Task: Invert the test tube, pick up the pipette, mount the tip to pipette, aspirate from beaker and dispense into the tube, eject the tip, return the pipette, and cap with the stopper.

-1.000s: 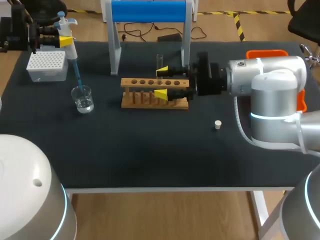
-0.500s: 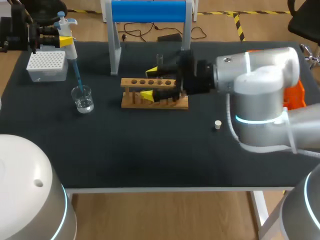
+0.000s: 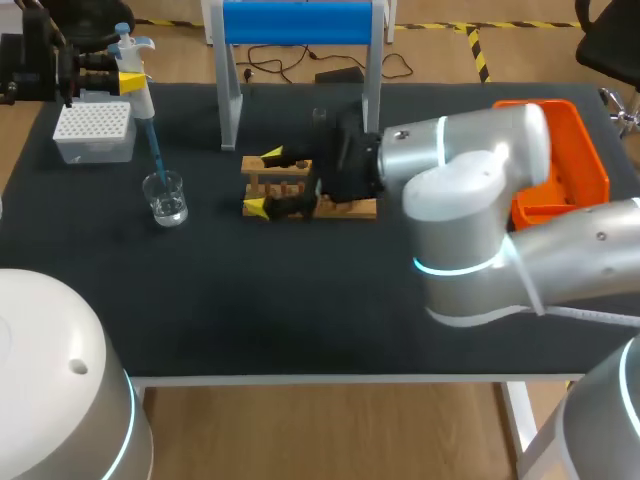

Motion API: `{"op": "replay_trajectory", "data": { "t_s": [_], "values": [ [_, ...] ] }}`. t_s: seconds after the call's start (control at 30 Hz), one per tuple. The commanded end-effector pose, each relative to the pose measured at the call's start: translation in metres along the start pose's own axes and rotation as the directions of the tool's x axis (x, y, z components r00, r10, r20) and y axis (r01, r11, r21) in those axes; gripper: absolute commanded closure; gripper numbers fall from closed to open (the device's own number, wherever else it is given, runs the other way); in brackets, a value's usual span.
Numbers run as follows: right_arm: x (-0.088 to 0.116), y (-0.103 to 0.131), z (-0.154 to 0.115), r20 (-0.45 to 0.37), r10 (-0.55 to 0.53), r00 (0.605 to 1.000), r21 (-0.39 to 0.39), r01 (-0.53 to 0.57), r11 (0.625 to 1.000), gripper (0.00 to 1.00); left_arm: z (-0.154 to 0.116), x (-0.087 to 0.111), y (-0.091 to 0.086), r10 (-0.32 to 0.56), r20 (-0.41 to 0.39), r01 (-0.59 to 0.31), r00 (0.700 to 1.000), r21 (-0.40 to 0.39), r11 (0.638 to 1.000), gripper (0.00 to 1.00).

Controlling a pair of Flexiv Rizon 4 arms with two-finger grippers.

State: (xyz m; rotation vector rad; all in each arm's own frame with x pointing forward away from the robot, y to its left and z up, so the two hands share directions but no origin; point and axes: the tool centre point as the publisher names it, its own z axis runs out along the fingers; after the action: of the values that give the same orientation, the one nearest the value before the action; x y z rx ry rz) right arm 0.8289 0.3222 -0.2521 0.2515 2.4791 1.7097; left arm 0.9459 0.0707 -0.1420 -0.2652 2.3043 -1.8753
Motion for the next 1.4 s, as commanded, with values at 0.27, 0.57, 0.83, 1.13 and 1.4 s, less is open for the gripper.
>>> {"op": "replay_trajectory", "data": {
  "t_s": [0.27,0.57,0.83,1.13,1.4],
  "values": [
    [-0.001,-0.018,0.066,0.065,0.024,0.998,-0.004,-0.024,1.0,0.0,0.0,0.0,0.0,0.001,-0.001,-0.001,1.0,0.002,1.0,1.0],
    [0.0,-0.033,0.09,0.096,0.017,0.995,0.014,-0.018,1.0,0.0,0.0,0.0,0.0,0.001,-0.001,-0.001,1.0,0.002,1.0,1.0],
    [0.0,-0.044,0.107,0.115,0.006,0.993,0.02,-0.009,1.0,0.0,0.0,0.0,0.0,0.001,-0.001,-0.001,1.0,0.002,1.0,1.0],
    [-0.004,-0.05,0.119,0.125,0.046,0.991,0.015,-0.048,0.999,0.0,0.0,0.0,0.0,0.001,-0.001,-0.001,1.0,0.002,1.0,1.0],
    [-0.008,-0.046,0.119,0.141,0.056,0.988,0.004,-0.057,0.998,0.0,0.0,0.0,0.0,0.001,-0.001,-0.001,1.0,0.002,1.0,1.0]
  ]
}}
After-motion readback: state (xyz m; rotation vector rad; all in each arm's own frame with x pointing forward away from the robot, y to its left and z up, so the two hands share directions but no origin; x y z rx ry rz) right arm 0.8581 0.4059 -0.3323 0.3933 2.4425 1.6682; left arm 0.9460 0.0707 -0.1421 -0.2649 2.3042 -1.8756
